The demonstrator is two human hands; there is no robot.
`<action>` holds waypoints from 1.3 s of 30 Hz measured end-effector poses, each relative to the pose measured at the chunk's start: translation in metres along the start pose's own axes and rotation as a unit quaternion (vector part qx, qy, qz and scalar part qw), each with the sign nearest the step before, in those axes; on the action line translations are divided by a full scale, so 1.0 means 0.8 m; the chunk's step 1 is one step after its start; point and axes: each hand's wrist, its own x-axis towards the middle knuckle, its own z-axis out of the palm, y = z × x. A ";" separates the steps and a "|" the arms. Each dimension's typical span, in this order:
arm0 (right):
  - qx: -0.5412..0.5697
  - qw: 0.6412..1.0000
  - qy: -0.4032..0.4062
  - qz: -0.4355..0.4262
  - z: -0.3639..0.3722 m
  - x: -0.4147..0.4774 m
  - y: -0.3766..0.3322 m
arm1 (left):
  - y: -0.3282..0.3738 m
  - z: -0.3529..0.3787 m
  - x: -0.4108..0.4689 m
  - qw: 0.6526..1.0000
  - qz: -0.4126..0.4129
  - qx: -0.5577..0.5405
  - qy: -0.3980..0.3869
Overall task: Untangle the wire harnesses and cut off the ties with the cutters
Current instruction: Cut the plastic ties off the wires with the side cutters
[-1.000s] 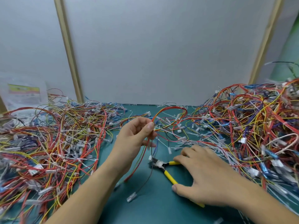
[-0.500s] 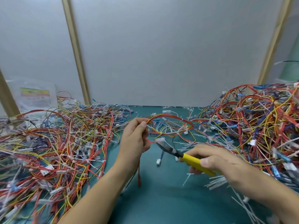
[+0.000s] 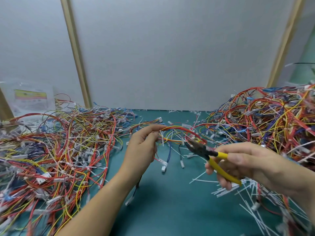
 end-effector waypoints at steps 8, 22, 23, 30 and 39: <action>-0.027 0.991 0.134 0.014 0.005 0.006 -0.007 | 0.001 0.001 -0.014 0.974 0.116 0.139 -0.138; -0.153 0.974 0.149 0.072 0.004 -0.001 -0.014 | -0.004 0.002 -0.019 0.932 0.168 0.261 -0.186; -0.156 0.973 0.151 0.073 0.003 -0.001 -0.013 | -0.004 0.002 -0.018 0.930 0.173 0.268 -0.181; -0.171 0.971 0.153 0.071 0.003 -0.001 -0.012 | -0.001 0.003 -0.021 0.931 0.177 0.266 -0.175; -0.169 0.972 0.145 0.069 0.004 -0.001 -0.011 | 0.000 0.004 -0.021 0.915 0.201 0.304 -0.171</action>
